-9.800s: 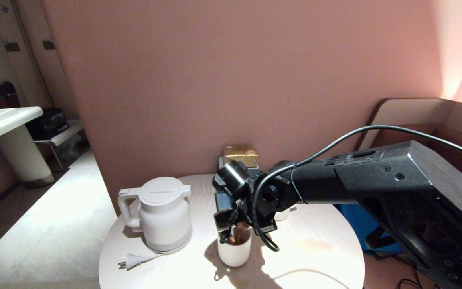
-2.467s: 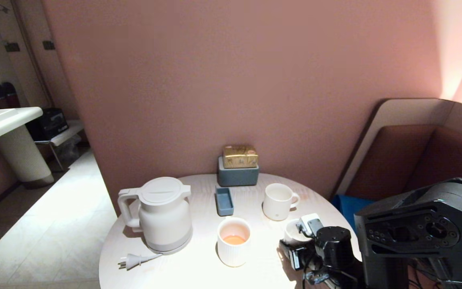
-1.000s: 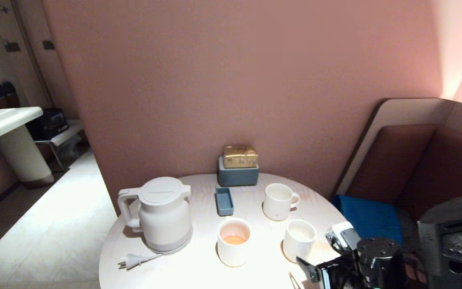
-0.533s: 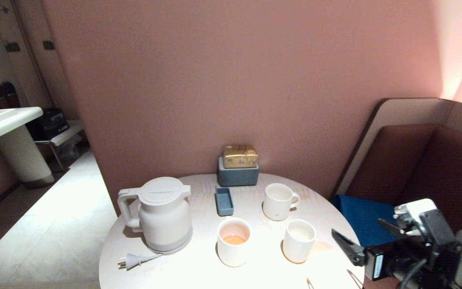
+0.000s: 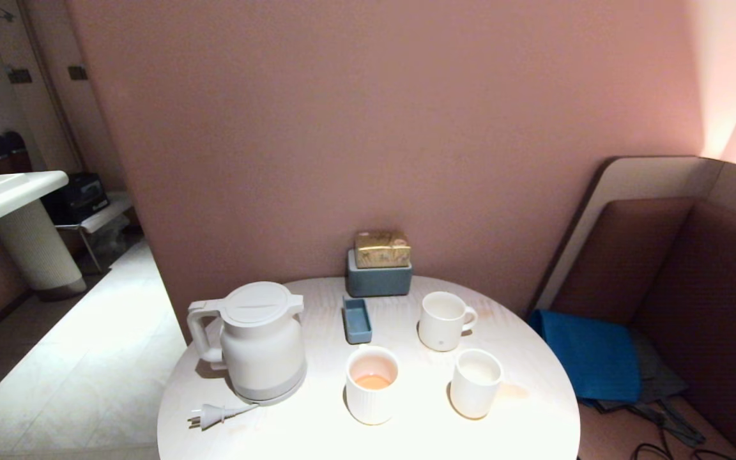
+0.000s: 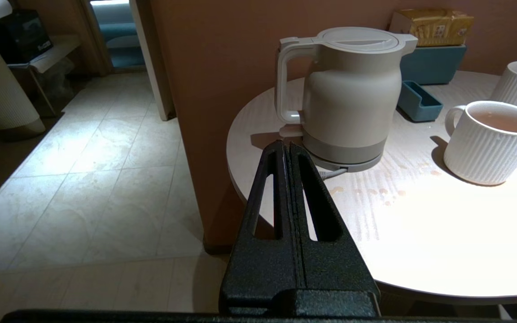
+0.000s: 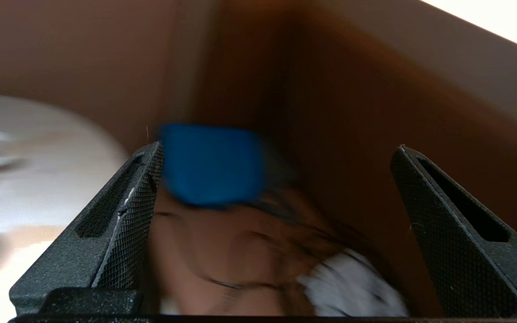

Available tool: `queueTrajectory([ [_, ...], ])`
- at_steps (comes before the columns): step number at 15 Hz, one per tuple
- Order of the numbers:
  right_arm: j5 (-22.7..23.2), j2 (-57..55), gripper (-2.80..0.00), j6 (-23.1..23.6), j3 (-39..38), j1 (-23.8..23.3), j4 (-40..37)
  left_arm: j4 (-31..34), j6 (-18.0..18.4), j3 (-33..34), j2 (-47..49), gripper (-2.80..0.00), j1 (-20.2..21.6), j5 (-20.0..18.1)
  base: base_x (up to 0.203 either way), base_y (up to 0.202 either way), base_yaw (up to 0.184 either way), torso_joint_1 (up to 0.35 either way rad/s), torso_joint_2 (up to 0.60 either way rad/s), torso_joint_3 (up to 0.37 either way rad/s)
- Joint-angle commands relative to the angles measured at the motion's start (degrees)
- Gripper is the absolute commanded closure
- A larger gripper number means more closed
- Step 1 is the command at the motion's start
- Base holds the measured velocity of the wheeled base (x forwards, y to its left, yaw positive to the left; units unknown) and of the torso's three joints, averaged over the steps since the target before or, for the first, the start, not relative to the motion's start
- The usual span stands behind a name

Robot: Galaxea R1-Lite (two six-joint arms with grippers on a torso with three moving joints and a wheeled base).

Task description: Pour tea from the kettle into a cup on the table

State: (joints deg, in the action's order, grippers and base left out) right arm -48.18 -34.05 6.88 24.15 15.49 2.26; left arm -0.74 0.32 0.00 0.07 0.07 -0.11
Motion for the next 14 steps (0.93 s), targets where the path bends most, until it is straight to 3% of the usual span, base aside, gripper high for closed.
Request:
queueTrajectory([
  [1,-2.41,14.48,-2.8,1.35,-0.42,-7.45,-5.24,-0.05,-0.05,0.0,0.01,0.0,0.01,0.02,0.0,0.0,0.0,0.0,0.0,0.0],
  [3,-2.62,19.93,-2.8,2.55,-1.22,-15.32,-5.91,-0.05,0.03,0.0,0.01,0.0,0.01,0.02,0.0,0.0,0.0,0.0,0.0,0.0],
  [4,-1.16,21.89,-2.8,2.92,-1.47,-16.63,-5.63,-0.05,0.0,0.0,0.01,0.0,0.01,0.02,0.0,0.0,0.0,0.0,0.0,0.0],
  [5,4.19,22.92,-2.8,2.79,-1.78,-16.75,-4.48,-0.05,0.03,0.0,0.01,0.0,0.01,0.02,0.0,0.0,0.0,0.0,0.0,0.0],
  [6,13.49,24.83,-2.8,2.32,-2.55,-16.44,-3.68,-0.05,0.0,0.0,0.01,0.0,0.01,0.02,0.0,0.0,0.0,0.0,0.0,0.0],
  [8,37.65,30.53,-2.8,1.4,-6.24,-15.89,-6.24,-0.05,-0.05,0.0,0.01,0.0,0.01,0.02,0.0,0.0,0.0,0.0,0.0,0.0],
  [9,44.4,32.54,-2.8,2.27,-10.05,-15.69,-9.06,-0.1,-0.01,0.0,0.01,0.0,0.01,0.02,0.0,0.0,0.0,0.0,0.0,0.0],
  [12,49.34,33.82,-2.8,2.95,-21.81,-15.45,-6.78,-0.05,-0.05,0.0,0.01,0.0,0.01,0.02,0.0,0.0,0.0,0.0,0.0,0.0],
  [14,50.72,34.05,-2.8,-0.28,-23.97,-15.4,-2.97,-0.05,-0.05,0.0,0.01,0.0,0.01,0.02,0.0,0.0,0.0,0.0,0.0,0.0],
])
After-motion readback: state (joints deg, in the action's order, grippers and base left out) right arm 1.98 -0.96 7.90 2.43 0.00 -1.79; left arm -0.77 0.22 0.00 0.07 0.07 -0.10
